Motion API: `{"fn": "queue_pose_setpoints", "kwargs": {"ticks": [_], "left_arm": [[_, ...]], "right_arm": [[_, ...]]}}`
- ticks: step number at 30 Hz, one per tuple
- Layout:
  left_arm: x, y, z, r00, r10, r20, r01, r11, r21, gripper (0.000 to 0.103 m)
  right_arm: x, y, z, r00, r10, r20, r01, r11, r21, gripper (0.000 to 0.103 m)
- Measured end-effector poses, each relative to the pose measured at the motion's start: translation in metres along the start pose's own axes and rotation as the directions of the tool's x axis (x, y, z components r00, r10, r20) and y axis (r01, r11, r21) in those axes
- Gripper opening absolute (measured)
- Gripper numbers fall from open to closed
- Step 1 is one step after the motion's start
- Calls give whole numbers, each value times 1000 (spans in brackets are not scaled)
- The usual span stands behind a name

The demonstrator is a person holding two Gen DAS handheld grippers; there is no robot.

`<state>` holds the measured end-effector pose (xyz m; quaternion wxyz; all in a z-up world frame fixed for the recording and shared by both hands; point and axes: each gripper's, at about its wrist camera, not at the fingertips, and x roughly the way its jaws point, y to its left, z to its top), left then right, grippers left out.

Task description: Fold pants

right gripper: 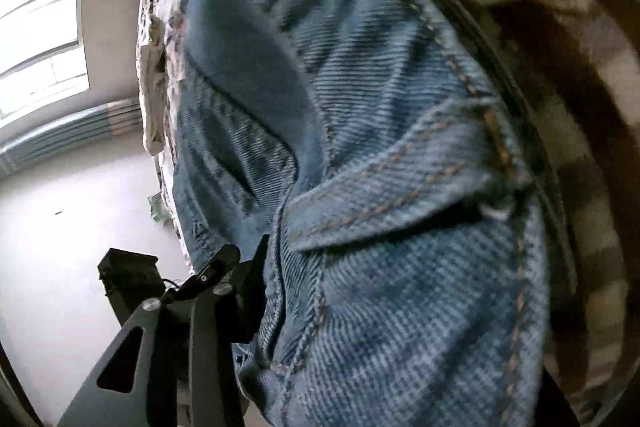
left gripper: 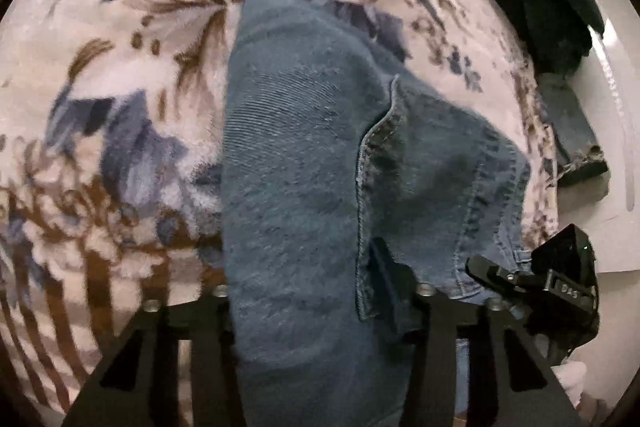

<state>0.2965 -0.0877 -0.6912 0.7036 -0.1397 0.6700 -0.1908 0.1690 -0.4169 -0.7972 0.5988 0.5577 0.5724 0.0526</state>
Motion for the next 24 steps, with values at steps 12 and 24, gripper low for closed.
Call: {"fn": "queue_pose_setpoints", "kwargs": {"ticks": [12, 24], "left_arm": [[-97, -28, 32, 987, -123, 103, 128, 991, -42, 26], [-195, 27, 237, 934, -210, 289, 216, 976, 11, 26]], "right_arm": [[-62, 106, -3, 997, 33, 67, -24, 991, -135, 34], [0, 316, 96, 974, 214, 79, -180, 934, -309, 34]]}}
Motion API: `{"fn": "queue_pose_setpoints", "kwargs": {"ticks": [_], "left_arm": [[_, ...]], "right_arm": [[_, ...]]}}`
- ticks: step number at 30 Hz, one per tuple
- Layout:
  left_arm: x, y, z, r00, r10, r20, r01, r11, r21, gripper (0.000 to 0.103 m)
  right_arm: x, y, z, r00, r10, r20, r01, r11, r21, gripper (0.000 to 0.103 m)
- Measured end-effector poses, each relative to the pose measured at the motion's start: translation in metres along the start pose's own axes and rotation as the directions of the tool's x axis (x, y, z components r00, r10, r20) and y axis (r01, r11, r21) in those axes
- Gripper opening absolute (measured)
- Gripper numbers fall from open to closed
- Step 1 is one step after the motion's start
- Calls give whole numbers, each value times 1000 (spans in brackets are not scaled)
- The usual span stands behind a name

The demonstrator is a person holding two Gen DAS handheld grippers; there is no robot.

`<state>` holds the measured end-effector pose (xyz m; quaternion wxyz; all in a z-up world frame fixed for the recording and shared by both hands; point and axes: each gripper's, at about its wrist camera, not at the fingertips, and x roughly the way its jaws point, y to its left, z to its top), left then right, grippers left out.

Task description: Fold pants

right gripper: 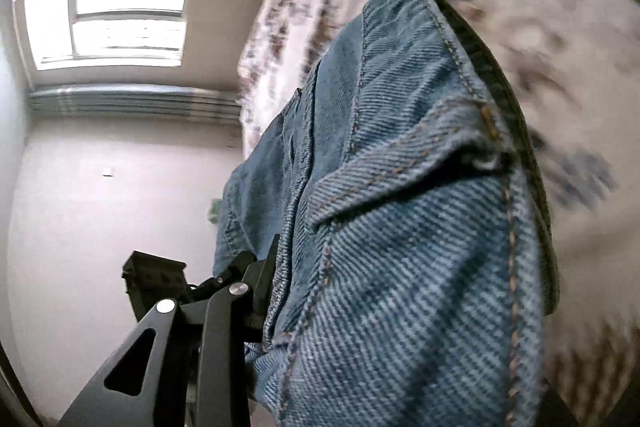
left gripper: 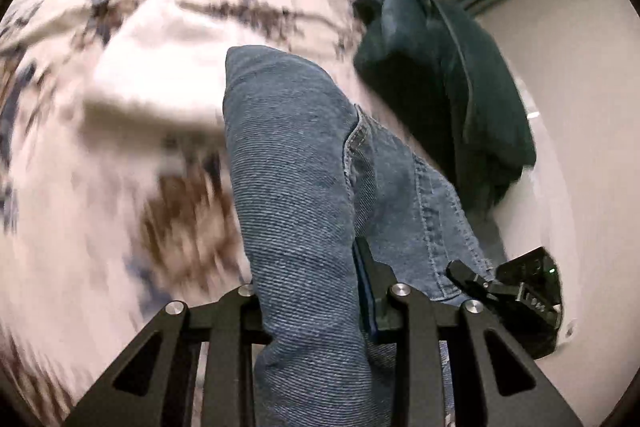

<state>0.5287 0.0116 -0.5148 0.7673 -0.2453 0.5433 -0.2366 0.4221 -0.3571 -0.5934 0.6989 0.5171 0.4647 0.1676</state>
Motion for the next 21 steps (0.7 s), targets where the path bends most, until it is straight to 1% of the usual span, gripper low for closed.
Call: {"fn": "queue_pose_setpoints", "kwargs": {"ticks": [1, 3, 4, 6, 8, 9, 10, 11, 12, 13, 14, 15, 17, 18, 19, 20, 21], "left_arm": [[3, 16, 32, 1000, -10, 7, 10, 1000, 0, 26], [8, 37, 72, 1000, -7, 14, 7, 1000, 2, 26], [14, 53, 101, 1000, 0, 16, 0, 1000, 9, 26], [24, 78, 141, 1000, 13, 19, -14, 1000, 22, 26], [38, 105, 175, 1000, 28, 14, -28, 999, 32, 26], [48, 117, 188, 999, 38, 6, -38, 998, 45, 27], [59, 132, 200, 999, 51, -1, -51, 997, 54, 28], [73, 150, 209, 996, 87, -19, -85, 994, 71, 33], [85, 162, 213, 989, 145, -39, -141, 985, 95, 38], [103, 183, 215, 971, 227, -80, -217, 970, 110, 41], [113, 194, 214, 964, 241, -113, -228, 967, 113, 49], [118, 203, 210, 963, 240, -119, -227, 967, 112, 59], [113, 203, 198, 970, 227, -83, -214, 966, 143, 61], [110, 200, 193, 971, 227, -74, -214, 965, 153, 63], [108, 200, 190, 972, 223, -72, -211, 966, 150, 64], [104, 200, 187, 972, 224, -71, -212, 967, 137, 64], [100, 200, 186, 969, 239, -66, -229, 965, 129, 65]], "right_arm": [[20, 9, 16, 1000, 15, 2, -15, 1000, -6, 34], [61, 28, 44, 1000, 30, 3, -30, 999, -24, 34], [82, 36, 58, 999, 37, 1, -37, 999, -34, 34], [137, 51, 94, 999, 38, -6, -39, 997, -60, 34], [178, 56, 117, 999, 41, -13, -42, 997, -69, 34], [207, 57, 133, 999, 43, -21, -44, 997, -70, 34], [228, 55, 144, 999, 38, -29, -40, 996, -75, 34], [250, 49, 154, 998, 33, -44, -36, 997, -68, 37], [271, 39, 163, 998, 5, -62, -9, 999, -52, 44], [289, 29, 174, 996, -50, -74, 48, 998, -29, 44], [301, 15, 177, 989, -116, -91, 115, 993, -9, 44], [310, 4, 177, 982, -145, -117, 147, 989, 5, 44], [312, -3, 171, 979, -168, -113, 168, 986, -6, 44], [306, -2, 165, 977, -190, -94, 187, 982, -39, 45], [300, -1, 162, 975, -209, -82, 205, 978, -49, 46], [296, 0, 163, 972, -226, -72, 223, 974, -44, 52], [291, 0, 163, 964, -259, -59, 258, 966, -36, 54]]}}
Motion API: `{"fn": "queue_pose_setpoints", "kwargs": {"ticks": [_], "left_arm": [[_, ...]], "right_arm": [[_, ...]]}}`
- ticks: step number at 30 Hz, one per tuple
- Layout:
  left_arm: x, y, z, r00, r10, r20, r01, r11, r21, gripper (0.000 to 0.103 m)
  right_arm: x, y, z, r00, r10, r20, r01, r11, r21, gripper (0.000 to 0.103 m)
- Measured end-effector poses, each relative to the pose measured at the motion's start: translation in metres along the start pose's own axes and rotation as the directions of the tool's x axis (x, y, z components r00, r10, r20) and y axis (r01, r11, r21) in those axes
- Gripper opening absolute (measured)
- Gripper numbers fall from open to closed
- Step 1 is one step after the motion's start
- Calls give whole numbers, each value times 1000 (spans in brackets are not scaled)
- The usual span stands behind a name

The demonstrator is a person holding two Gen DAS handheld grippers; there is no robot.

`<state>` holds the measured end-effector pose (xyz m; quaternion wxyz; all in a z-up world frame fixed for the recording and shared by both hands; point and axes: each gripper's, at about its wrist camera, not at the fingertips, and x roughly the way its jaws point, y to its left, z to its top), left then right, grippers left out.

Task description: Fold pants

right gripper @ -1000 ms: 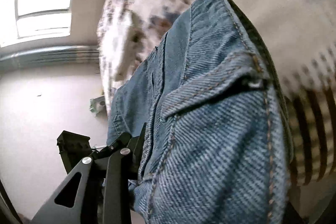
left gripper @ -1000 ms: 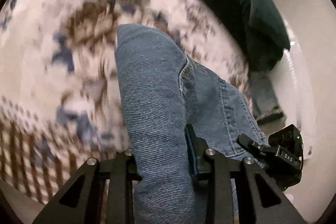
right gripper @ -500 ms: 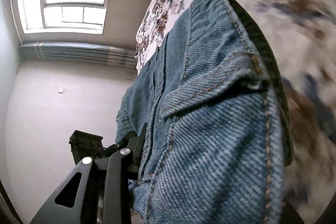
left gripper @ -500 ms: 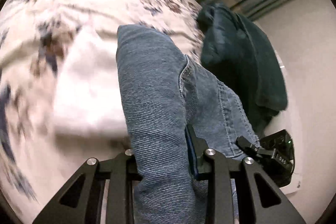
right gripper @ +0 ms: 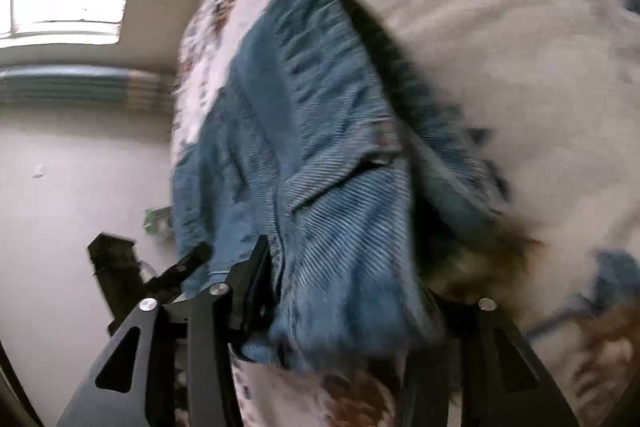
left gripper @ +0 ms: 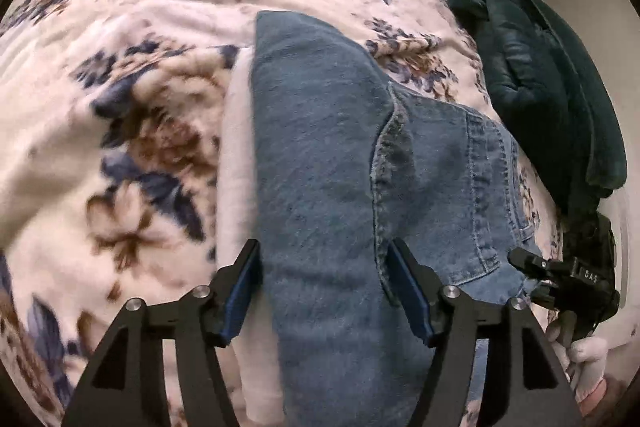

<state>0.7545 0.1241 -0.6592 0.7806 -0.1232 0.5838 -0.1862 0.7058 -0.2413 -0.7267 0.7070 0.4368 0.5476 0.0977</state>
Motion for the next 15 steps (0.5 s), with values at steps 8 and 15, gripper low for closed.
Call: {"fn": "queue_pose_setpoints", "kwargs": {"ticks": [8, 15], "left_arm": [[-20, 2, -18, 991, 133, -2, -133, 991, 10, 74], [-53, -46, -25, 929, 359, 90, -359, 933, -16, 96]], "right_arm": [[-22, 29, -5, 960, -279, 32, 281, 950, -135, 66], [-34, 98, -30, 796, -572, 198, 605, 741, -292, 95]]}}
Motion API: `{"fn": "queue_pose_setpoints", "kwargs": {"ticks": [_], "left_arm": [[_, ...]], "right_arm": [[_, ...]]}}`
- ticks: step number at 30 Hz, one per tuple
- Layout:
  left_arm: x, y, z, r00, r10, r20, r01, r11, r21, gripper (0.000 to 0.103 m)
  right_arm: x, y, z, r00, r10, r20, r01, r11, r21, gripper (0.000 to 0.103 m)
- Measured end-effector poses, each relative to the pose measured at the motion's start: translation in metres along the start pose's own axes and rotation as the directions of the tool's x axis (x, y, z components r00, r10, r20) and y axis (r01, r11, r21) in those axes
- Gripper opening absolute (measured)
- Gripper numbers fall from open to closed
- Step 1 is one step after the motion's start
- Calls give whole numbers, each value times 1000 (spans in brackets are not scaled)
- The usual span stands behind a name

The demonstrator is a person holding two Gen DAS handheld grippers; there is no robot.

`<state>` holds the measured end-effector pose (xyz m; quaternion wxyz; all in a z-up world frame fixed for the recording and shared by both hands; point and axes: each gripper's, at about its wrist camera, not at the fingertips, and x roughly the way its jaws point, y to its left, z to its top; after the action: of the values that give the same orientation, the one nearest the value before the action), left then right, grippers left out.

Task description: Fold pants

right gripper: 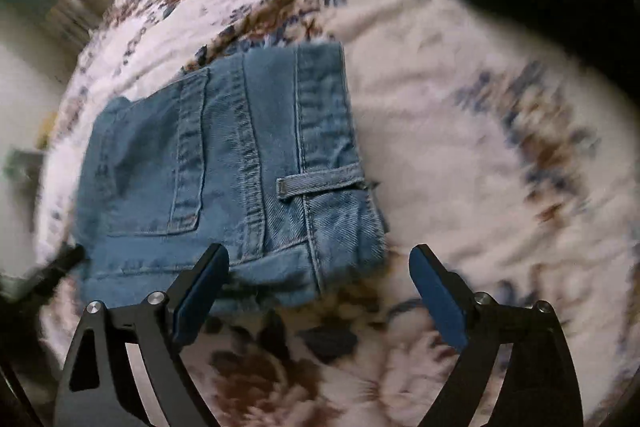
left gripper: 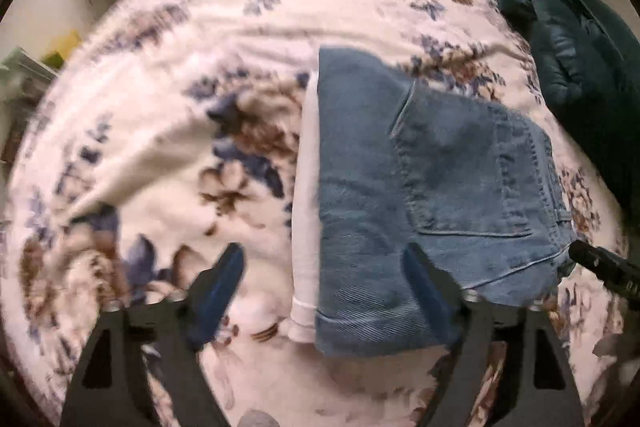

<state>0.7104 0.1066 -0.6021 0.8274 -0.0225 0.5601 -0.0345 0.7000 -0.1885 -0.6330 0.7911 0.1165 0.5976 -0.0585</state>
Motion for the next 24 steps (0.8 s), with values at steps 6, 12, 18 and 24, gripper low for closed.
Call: {"fn": "queue_pose_setpoints", "kwargs": {"ticks": [6, 12, 18, 24], "left_arm": [[-43, -25, -8, 999, 31, 13, -31, 1000, -1, 102], [-113, -40, -22, 996, 60, 73, -60, 998, 5, 102], [-198, -57, -47, 985, 82, 150, -84, 996, 6, 102], [-292, -75, -79, 968, 84, 235, -85, 996, -3, 102]], "right_arm": [[-54, 30, -14, 985, -139, 99, 148, 984, -102, 96], [-130, 31, -38, 982, -119, 147, 135, 986, -100, 96], [-221, 19, -72, 973, -87, 216, 107, 991, -83, 96], [-325, 13, -114, 950, -48, 309, 85, 991, -107, 96]]}}
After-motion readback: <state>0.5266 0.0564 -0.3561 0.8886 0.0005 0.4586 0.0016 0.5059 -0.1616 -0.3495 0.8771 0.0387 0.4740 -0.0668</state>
